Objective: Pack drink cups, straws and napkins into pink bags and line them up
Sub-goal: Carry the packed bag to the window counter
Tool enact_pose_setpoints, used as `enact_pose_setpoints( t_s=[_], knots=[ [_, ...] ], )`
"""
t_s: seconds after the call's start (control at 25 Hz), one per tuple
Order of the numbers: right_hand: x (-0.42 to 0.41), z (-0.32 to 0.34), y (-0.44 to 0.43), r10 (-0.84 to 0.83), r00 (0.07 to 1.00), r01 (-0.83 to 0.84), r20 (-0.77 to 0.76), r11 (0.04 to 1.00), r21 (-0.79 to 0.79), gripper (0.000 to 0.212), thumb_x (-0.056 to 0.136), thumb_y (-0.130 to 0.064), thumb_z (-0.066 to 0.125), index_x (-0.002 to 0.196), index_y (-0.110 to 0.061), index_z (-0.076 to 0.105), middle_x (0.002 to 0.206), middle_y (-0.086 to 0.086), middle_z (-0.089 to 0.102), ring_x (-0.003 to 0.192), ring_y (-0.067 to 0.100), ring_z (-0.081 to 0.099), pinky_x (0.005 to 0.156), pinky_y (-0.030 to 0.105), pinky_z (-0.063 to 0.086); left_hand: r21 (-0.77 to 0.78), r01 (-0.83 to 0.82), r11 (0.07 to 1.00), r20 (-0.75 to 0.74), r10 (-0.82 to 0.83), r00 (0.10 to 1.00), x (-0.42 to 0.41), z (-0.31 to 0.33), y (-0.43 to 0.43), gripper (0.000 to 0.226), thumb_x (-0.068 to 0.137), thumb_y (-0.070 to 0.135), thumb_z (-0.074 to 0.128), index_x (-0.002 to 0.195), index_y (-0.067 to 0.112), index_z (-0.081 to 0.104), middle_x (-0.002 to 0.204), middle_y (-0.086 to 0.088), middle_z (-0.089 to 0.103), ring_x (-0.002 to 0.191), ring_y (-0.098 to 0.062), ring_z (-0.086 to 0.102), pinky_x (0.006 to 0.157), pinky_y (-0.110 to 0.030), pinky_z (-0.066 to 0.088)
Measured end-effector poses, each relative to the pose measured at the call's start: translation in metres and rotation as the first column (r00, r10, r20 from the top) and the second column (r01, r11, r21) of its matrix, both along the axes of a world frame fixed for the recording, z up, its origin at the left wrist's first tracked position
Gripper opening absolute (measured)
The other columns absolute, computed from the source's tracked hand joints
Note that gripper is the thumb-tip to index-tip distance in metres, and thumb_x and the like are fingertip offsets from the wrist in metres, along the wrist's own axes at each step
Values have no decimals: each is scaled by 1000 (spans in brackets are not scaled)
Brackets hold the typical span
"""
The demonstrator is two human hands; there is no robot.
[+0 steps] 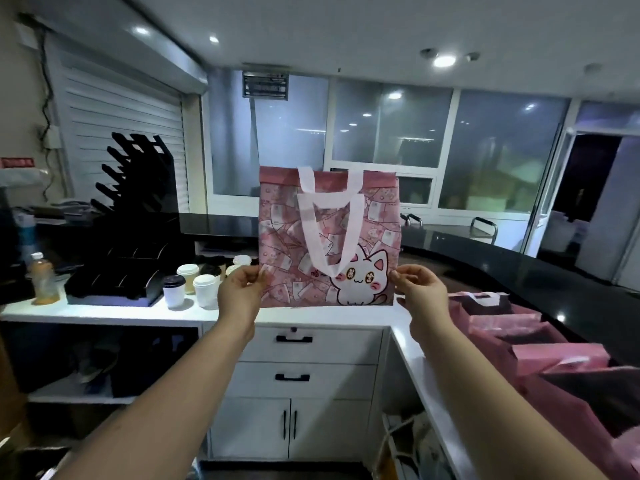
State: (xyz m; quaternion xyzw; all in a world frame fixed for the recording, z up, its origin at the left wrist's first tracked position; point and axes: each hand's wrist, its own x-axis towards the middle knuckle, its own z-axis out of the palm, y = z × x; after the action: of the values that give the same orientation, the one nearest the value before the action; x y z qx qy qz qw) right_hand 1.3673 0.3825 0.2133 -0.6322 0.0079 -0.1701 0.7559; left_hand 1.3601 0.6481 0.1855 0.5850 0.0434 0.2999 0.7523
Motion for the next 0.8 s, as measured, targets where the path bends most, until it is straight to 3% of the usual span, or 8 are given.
enact_pose_setpoints(
  t_s=[0.32, 0.52, 0.68, 0.8],
  knots=[
    [230, -6, 4, 55, 998, -55, 34, 998, -14, 10, 84, -8, 71, 77, -12, 65, 67, 6, 61, 61, 19, 58, 52, 26, 49, -8, -99, 995, -18, 99, 995, 226, 0, 5, 10, 83, 18, 74, 79, 16, 64, 78, 1, 67, 70, -10, 62, 60, -18, 52],
    [372, 30, 27, 116, 985, -102, 124, 988, -119, 8, 86, -14, 70, 88, -21, 67, 86, 7, 71, 78, 24, 69, 72, 39, 60, -146, -243, 959, -11, 244, 970, 355, 21, 13, 9, 85, 20, 72, 80, 17, 64, 78, 2, 66, 71, -8, 61, 63, -19, 49],
    [456, 24, 77, 331, 939, -305, 91, 925, -225, 48, 86, -6, 67, 122, -33, 48, 102, -3, 69, 93, 13, 67, 74, 29, 57, -219, -371, 903, -57, 367, 928, 431, 9, 32, 11, 85, 21, 73, 78, 19, 64, 79, 3, 66, 73, -9, 60, 71, -23, 51],
    [497, -12, 121, 457, 890, -441, -8, 854, -278, 49, 89, 6, 54, 121, -32, 48, 113, -4, 63, 98, 16, 65, 76, 33, 54, -207, -454, 866, -92, 445, 891, 480, -6, 52, 14, 85, 20, 74, 75, 21, 63, 76, 4, 65, 71, -10, 58, 71, -24, 49]
  ],
)
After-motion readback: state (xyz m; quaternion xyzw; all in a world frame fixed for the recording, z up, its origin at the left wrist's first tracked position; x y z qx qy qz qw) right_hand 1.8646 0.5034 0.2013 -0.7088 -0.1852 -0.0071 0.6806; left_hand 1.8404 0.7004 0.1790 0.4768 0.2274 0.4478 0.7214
